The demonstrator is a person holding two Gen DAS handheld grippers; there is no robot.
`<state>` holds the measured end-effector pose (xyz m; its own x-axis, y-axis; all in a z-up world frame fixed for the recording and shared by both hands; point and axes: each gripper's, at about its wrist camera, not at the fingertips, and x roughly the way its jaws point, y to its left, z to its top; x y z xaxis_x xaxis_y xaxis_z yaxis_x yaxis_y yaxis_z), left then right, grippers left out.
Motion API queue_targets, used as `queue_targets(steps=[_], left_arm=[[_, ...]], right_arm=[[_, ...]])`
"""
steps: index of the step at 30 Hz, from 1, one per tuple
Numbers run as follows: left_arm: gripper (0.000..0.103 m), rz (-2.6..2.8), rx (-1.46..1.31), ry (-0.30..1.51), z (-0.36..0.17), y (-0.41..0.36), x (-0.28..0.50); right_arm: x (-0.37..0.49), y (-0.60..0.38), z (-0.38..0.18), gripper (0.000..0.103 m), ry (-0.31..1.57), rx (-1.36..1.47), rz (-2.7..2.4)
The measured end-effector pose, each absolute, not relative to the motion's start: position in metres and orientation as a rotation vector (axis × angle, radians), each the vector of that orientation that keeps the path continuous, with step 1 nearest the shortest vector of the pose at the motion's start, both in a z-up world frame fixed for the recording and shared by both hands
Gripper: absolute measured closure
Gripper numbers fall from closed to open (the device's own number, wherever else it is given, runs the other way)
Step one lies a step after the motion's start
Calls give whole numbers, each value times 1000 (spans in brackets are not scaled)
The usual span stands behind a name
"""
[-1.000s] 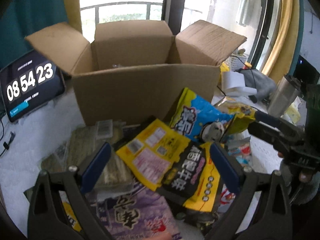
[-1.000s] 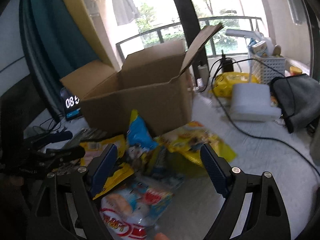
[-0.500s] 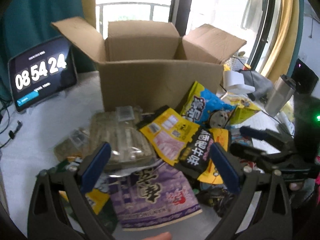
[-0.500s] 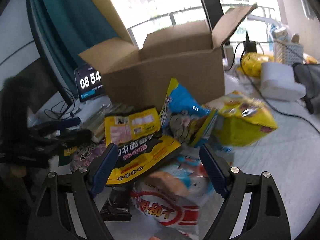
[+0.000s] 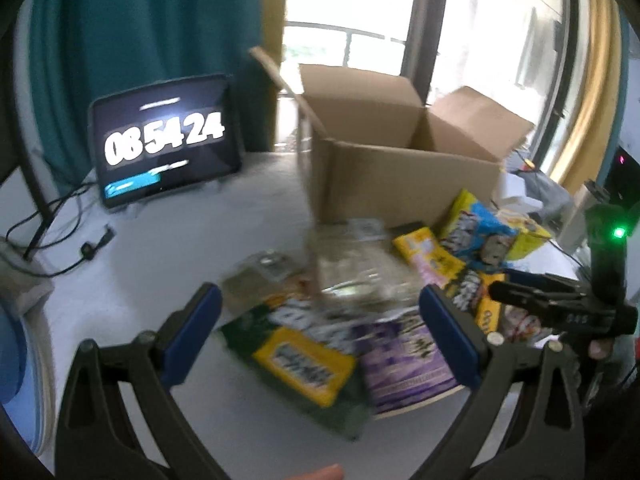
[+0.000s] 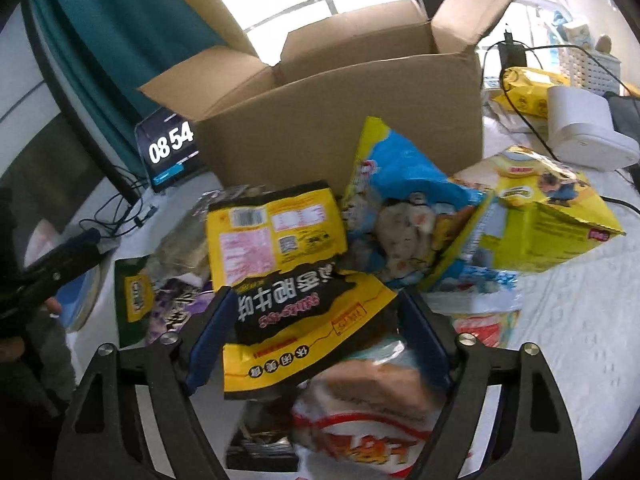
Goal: Organize snacks
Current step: 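Grasp the yellow-and-black bag with the right tool while the left tool grasps another clear cracker package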
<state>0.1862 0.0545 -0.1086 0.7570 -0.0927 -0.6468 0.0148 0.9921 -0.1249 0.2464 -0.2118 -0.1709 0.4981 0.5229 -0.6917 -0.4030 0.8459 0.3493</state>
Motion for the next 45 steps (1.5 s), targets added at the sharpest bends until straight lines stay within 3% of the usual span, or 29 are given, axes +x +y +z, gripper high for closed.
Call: queue_targets(steps=[8, 14, 19, 20, 21, 22, 26, 37, 45], left_arm=[[3, -104, -165, 698, -112, 75, 183], [3, -210, -125, 730, -118, 45, 204], [3, -228, -79, 782, -130, 21, 222], [3, -219, -67, 785, -132, 19, 224], [3, -219, -63, 790, -134, 17, 225], [3, -222, -66, 795, -135, 17, 227], [3, -208, -60, 805, -139, 18, 229], [3, -104, 32, 857, -154, -4, 252], [3, -51, 35, 895, -169, -8, 271]], right_arm=[[253, -189, -186, 24, 923, 106, 514], [256, -172, -192, 15, 896, 79, 511], [256, -151, -199, 15, 940, 17, 556], [255, -146, -203, 21, 949, -9, 564], [253, -142, -204, 33, 942, -39, 549], [249, -140, -205, 53, 929, -63, 534], [245, -146, -198, 74, 903, -31, 546], [223, -184, -148, 75, 733, -22, 518], [225, -204, -151, 75, 732, 22, 522]])
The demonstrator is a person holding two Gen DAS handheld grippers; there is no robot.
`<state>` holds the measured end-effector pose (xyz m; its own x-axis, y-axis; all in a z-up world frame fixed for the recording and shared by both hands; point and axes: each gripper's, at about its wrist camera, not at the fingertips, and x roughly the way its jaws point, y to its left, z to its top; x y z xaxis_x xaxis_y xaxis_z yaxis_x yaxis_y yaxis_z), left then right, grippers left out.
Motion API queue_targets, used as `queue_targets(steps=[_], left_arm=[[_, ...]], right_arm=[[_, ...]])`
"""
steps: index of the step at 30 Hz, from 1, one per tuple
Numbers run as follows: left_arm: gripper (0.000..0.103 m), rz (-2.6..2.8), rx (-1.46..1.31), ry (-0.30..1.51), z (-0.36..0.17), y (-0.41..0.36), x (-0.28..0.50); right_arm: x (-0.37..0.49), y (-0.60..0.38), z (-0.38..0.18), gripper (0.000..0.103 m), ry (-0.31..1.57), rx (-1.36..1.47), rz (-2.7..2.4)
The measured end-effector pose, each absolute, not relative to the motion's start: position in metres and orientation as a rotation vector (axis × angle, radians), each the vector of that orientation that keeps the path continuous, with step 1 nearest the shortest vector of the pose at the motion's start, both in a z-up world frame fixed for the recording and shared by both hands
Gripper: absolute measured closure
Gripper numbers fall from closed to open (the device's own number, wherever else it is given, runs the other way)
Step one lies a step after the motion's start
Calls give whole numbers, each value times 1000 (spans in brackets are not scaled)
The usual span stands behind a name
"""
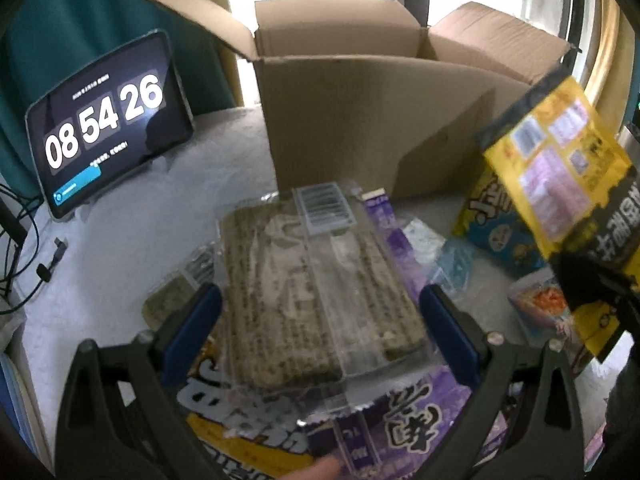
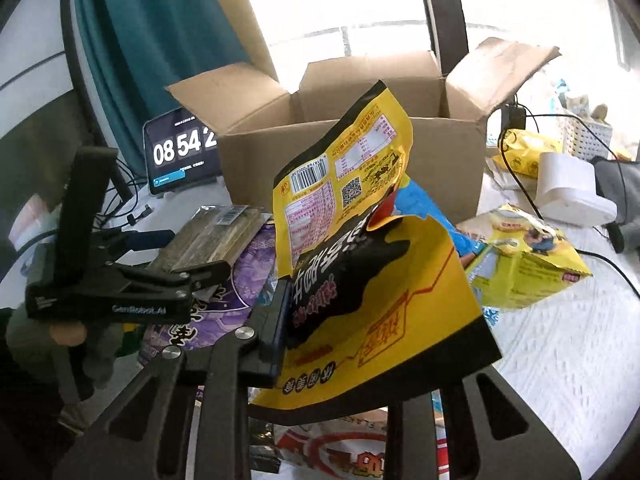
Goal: Organize snacks
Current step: 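Grasp the yellow-and-black bag with the right tool while the left tool grasps another clear cracker package, then carry the yellow-and-black bag and cracker package into the box and open both tools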
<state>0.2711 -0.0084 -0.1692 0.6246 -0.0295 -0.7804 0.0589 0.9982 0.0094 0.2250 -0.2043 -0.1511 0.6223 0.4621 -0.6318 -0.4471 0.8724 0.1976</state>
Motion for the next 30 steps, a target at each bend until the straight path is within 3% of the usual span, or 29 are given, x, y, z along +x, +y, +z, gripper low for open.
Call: queue_targets(steps=[7, 20, 30], left_arm=[[14, -77, 9, 870, -162, -6, 264], [14, -168, -33, 698, -86, -3, 208], [14, -207, -31, 576, -43, -2, 224]], right_arm=[[217, -210, -133, 75, 667, 30, 532], [210, -215, -92, 75, 572, -10, 531], [230, -216, -66, 75, 521, -50, 503]])
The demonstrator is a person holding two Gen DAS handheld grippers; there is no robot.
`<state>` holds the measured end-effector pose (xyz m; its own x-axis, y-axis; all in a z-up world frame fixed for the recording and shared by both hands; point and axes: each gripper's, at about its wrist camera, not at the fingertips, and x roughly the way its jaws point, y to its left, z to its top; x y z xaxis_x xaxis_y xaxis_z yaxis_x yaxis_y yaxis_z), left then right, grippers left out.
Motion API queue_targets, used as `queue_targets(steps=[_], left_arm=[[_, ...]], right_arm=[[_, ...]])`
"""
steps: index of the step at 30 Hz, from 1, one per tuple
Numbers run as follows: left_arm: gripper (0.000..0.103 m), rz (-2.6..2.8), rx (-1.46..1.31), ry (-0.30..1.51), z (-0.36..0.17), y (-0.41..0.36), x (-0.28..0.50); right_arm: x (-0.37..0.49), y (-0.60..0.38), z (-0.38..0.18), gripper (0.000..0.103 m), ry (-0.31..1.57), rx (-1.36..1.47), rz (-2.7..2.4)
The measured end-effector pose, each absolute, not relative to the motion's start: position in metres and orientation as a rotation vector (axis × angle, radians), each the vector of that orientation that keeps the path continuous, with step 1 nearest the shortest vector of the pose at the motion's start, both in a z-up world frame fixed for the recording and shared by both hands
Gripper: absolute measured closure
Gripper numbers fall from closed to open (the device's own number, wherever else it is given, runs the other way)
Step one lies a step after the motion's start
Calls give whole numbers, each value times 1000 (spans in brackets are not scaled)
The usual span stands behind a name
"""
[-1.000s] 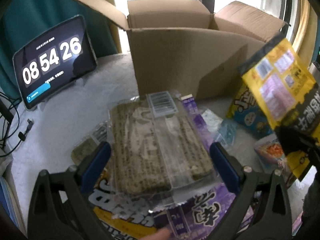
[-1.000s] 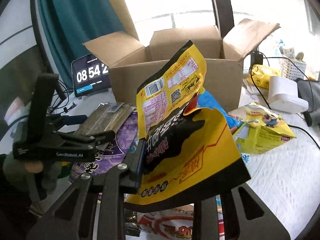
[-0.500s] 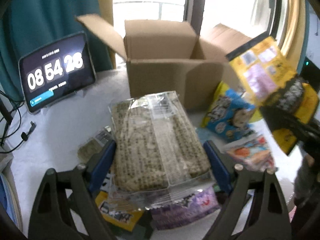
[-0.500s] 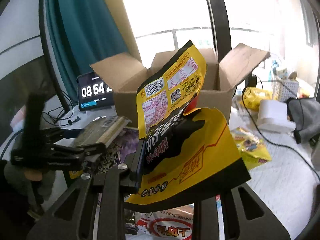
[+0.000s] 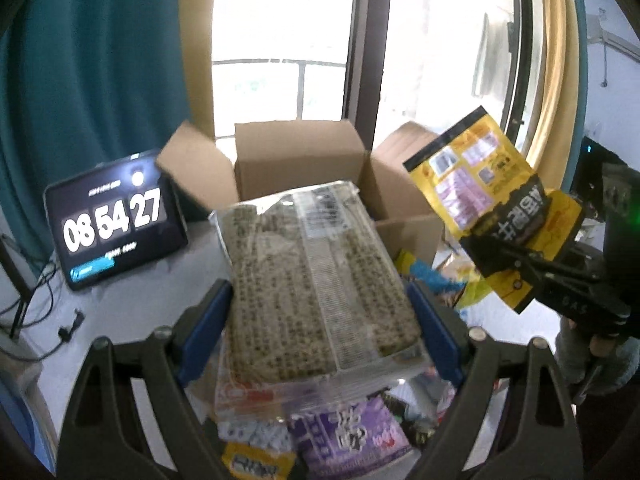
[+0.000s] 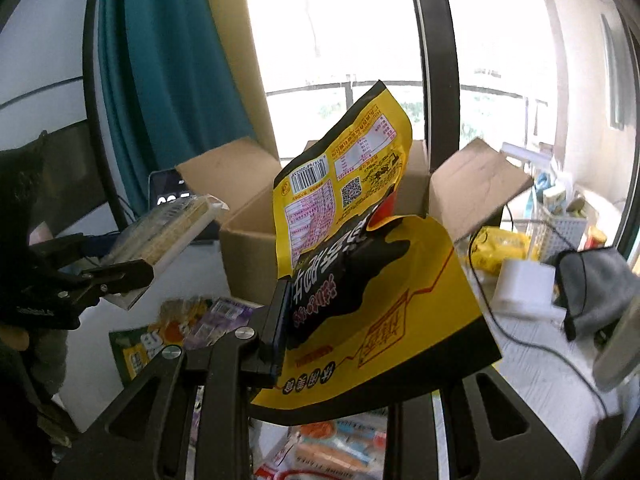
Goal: Organize snacks
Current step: 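Carry the yellow-and-black bag and cracker package into the box and open both tools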
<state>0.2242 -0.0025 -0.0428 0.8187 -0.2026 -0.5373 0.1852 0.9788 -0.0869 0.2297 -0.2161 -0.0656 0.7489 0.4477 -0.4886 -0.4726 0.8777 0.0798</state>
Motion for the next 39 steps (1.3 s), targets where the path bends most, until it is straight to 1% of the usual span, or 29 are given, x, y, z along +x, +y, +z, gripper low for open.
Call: queue_targets(steps=[10, 15, 24, 26, 28, 32, 34, 35, 36, 39], left_arm=[[14, -221, -40, 490, -18, 4, 282], [14, -206, -11, 457, -11, 6, 312], [13, -161, 19, 504, -36, 1, 379], [11, -132, 32, 530, -44, -1, 392], [4, -113, 39, 552, -47, -2, 407], [3, -157, -2, 555, -41, -4, 418], [3, -148, -22, 538, -38, 0, 419], [3, -141, -28, 531, -37, 1, 419], [3, -137, -36, 524, -35, 2, 417], [3, -130, -46, 516, -32, 6, 412]], right_arm=[[277, -211, -40, 75, 467, -72, 466], [304, -209, -39, 75, 466, -65, 449], [371, -201, -54, 75, 490, -60, 380], [378, -199, -57, 75, 492, -59, 368], [392, -196, -60, 75, 500, -52, 367], [409, -188, -66, 75, 512, -61, 350], [417, -182, -65, 58, 525, -73, 346], [416, -181, -66, 31, 524, -69, 351], [416, -182, -65, 16, 515, -62, 356], [409, -179, -62, 14, 486, -68, 357]])
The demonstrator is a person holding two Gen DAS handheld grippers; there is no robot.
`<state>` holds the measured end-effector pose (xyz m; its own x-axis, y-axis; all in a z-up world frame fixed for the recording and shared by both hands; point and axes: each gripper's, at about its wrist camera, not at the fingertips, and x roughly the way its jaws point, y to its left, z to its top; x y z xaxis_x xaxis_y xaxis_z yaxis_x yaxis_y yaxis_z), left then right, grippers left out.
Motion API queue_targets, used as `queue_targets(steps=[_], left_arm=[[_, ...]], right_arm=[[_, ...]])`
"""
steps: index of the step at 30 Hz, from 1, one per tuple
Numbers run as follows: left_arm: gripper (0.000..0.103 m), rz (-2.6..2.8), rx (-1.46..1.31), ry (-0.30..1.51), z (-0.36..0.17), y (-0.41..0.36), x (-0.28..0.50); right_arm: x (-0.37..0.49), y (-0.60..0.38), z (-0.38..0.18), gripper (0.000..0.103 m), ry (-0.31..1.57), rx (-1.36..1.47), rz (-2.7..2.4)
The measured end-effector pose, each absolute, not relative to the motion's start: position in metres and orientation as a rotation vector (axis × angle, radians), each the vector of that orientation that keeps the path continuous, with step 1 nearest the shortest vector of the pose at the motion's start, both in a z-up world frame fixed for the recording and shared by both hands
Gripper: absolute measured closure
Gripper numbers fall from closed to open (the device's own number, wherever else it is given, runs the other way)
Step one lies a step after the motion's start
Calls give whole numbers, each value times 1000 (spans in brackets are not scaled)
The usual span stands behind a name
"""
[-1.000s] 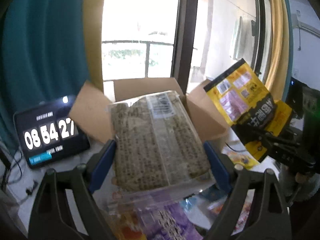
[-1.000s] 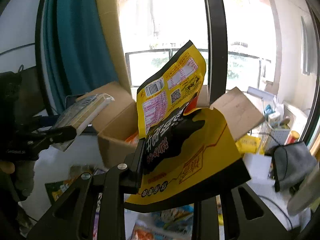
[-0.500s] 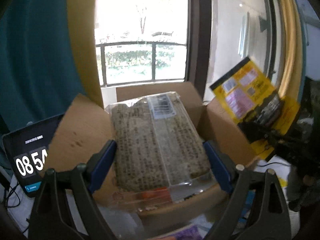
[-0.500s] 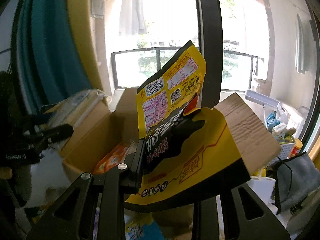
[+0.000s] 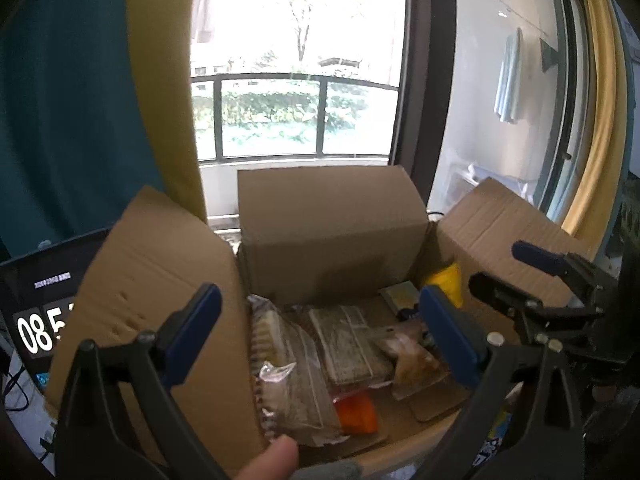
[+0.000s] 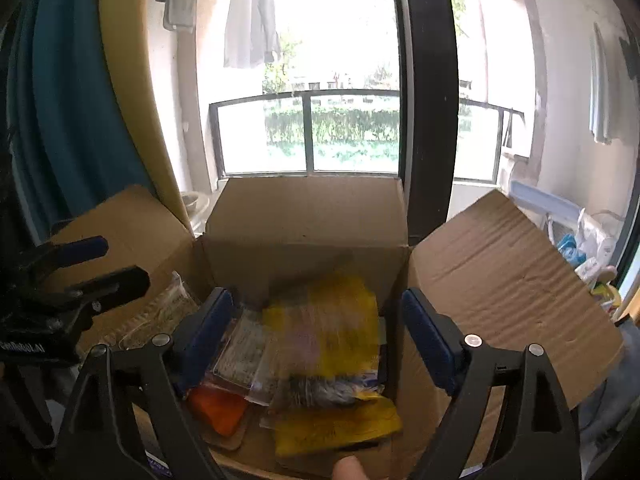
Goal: Organize snacks
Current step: 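Carry the yellow-and-black bag and cracker package into the box and open both tools, then withdraw both tools from the box back to the snack pile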
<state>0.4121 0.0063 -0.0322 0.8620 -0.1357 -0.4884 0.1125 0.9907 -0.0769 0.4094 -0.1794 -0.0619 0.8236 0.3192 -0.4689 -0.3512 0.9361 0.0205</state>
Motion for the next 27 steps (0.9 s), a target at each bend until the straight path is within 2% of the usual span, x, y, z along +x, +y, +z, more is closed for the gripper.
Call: queue_targets(steps=[11, 27], left_arm=[[2, -142, -34, 464, -14, 6, 373], [2, -182, -25, 448, 0, 5, 298]], right_arm=[[390, -186, -55, 14, 498, -91, 357], [313, -200, -32, 14, 450, -109, 386]])
